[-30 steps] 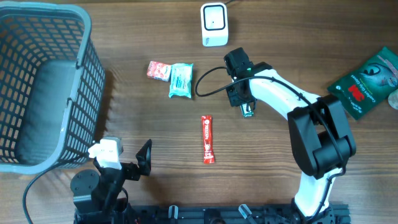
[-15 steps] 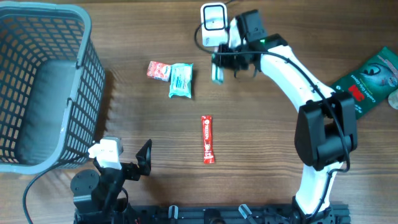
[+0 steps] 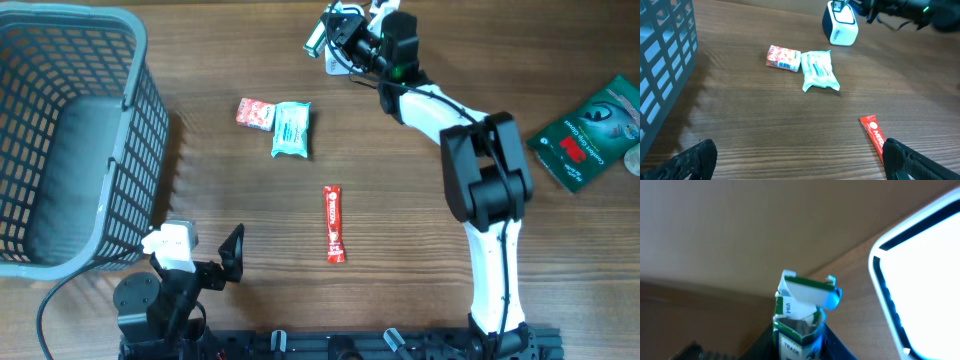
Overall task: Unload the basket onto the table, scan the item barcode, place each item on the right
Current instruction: 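Lift AXE box with right gripper and hold it at the scanner, then carry AXE box with right gripper to the right and drop it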
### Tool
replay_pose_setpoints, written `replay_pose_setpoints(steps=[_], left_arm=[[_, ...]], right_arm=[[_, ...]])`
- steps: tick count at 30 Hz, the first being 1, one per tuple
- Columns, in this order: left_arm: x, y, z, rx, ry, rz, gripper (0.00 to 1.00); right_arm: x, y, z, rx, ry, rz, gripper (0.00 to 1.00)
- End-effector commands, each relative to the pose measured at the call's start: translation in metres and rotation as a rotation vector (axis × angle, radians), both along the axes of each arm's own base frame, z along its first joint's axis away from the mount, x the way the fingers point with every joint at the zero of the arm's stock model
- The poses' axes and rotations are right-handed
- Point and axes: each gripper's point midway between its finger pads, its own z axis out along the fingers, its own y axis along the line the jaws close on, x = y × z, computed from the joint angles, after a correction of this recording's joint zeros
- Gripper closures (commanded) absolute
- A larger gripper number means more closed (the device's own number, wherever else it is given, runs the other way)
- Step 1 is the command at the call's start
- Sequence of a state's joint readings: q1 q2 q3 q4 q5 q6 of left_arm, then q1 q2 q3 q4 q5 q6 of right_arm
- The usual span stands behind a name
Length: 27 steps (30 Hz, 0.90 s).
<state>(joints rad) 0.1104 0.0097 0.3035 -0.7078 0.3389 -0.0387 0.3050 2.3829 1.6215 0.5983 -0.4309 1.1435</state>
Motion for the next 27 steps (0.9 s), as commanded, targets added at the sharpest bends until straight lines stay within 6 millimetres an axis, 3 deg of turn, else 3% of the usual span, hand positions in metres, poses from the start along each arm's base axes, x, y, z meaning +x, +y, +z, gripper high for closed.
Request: replay_pose_setpoints(steps=[1,4,7,10,14,17,20,21,24,27], left_arm=[[0.0,0.0,0.0,0.011,-0.006,-0.009,0.0],[0.0,0.0,-0.001,0.011,-0.006,-0.009,0.0],[0.0,0.0,0.0,0.011,-0.006,-0.009,0.0],[0.0,0.0,0.0,0.011,-0.006,-0.009,0.0],[0.0,0.0,0.0,0.011,-0.006,-0.009,0.0],[0.0,0.0,0.0,0.011,-0.006,-0.009,0.0],[0.0,0.0,-0.001,0.011,-0.006,-0.009,0.0],[0.0,0.0,0.0,0.011,-0.006,-0.009,0.0],[0.0,0.0,-0.001,0.011,-0.006,-0.009,0.0],[0.0,0.0,-0.001,0.011,-0.006,-0.009,0.0]], right_arm=[[0.02,-0.026,-0.023,0.095,0.027,-0.108,0.74],[0.027,-0.039,-0.021,0.099,-0.006,-0.142,0.74],[0.034,-0.053,-0.008,0.116,-0.062,-0.17,0.72],[0.04,-0.069,-0.01,0.112,-0.056,-0.207,0.72],[0.041,-0.074,-0.013,0.09,-0.057,-0.214,0.72],[0.038,-0.07,0.006,0.098,-0.142,-0.171,0.72],[0.033,-0.08,0.023,0.085,-0.224,-0.092,0.77],[0.033,-0.088,0.025,0.079,-0.23,-0.07,0.78],[0.029,-0.146,0.023,0.057,-0.23,0.013,0.85],[0.03,-0.206,0.0,0.022,-0.147,-0.013,0.85]])
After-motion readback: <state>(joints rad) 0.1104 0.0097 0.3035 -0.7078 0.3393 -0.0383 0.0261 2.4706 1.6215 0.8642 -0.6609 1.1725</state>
